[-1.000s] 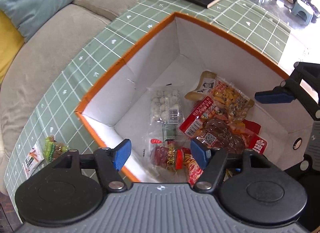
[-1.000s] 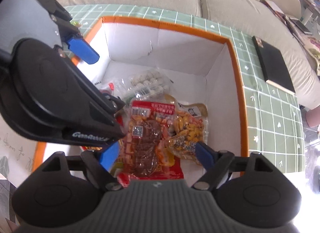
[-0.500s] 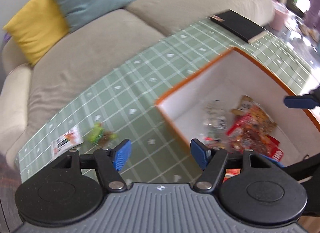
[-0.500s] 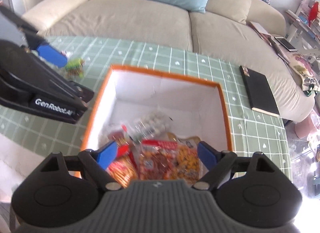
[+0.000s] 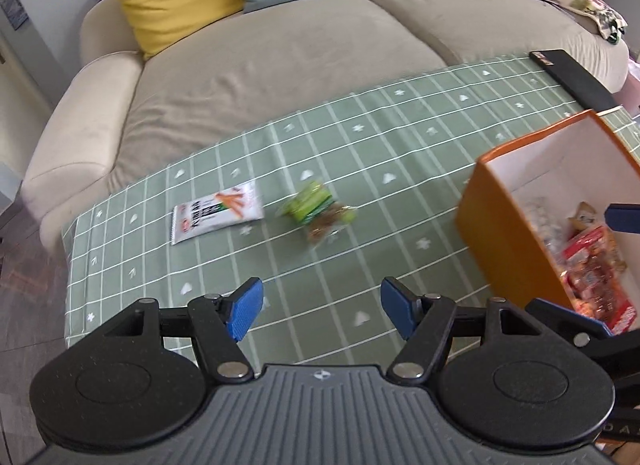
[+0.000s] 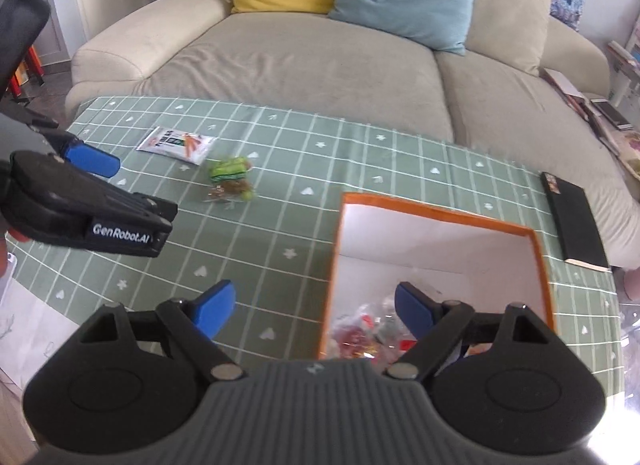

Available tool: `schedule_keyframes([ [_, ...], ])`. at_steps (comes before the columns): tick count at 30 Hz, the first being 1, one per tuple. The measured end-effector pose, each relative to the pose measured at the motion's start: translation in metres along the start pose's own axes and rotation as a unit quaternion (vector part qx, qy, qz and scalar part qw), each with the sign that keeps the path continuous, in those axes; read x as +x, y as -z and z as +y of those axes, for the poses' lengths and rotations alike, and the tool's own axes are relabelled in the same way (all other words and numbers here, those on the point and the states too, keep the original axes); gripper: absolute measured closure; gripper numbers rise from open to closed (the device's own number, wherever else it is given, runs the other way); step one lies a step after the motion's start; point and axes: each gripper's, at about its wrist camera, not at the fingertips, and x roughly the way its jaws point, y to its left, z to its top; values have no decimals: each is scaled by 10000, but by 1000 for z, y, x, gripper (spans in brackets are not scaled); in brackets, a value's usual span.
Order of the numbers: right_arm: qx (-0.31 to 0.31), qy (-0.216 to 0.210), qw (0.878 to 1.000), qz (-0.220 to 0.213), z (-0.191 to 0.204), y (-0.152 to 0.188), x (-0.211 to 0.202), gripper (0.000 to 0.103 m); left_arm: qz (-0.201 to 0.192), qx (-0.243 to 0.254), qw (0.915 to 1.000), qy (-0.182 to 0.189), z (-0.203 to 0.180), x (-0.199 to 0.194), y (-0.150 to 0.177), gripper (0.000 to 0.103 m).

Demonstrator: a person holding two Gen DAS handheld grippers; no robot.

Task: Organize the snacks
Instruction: 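Move both tools back toward the green packet and white stick-snack packet, then grasp the white stick-snack packet with left tool while right tool grasps the green raisin packet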

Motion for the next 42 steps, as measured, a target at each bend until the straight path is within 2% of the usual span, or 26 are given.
schedule_keyframes([
  [6,-28,-191,9994,302,29,-17,26,19,-123,-430,9990,71,40,13,15,26],
  [10,145,-482,9974,508,39,-34,41,19,-106,-767,9970,77,69,27,17,30],
  [15,226,-529,9976,395,46,-64,58,18,-200,-1005,9946,131,100,39,14,31],
  [18,180,-632,9976,231,49,-75,76,18,-349,-985,9943,204,111,48,11,30],
  [20,120,-642,9977,165,51,-79,90,19,-412,-998,9939,201,118,58,8,24],
  [26,-130,-607,9979,164,59,-88,132,19,-637,-911,9937,149,130,91,3,19],
  [30,-147,-611,9978,214,62,-93,157,19,-581,-712,9958,12,131,116,-4,19],
  [35,-379,-508,9978,208,70,-99,185,19,-459,-596,9972,57,128,141,-14,18],
  [38,-471,-472,9974,257,73,-102,200,28,-413,-441,9982,-34,123,153,-20,18],
  [42,-485,-486,9971,313,73,-105,215,33,-335,-314,9989,-10,123,167,-27,18],
])
